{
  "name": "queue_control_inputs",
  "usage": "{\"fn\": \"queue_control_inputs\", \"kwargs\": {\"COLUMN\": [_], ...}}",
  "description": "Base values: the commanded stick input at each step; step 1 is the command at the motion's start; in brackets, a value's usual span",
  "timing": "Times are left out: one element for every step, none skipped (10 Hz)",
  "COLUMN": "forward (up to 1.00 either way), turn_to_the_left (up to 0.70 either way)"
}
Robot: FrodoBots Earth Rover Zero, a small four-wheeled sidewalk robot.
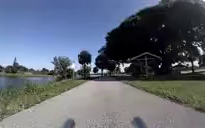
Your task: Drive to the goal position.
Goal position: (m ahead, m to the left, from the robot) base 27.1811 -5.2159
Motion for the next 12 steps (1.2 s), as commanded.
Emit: {"fn": "queue_control_inputs", "kwargs": {"forward": [0.85,0.85,0.85,0.85,0.85,0.85,0.85,0.85,0.85,0.85,0.85,0.85], "turn_to_the_left": [0.00,0.00,0.00,0.00,0.00,0.34,0.34,0.27,0.05,0.00,0.00,0.00]}}
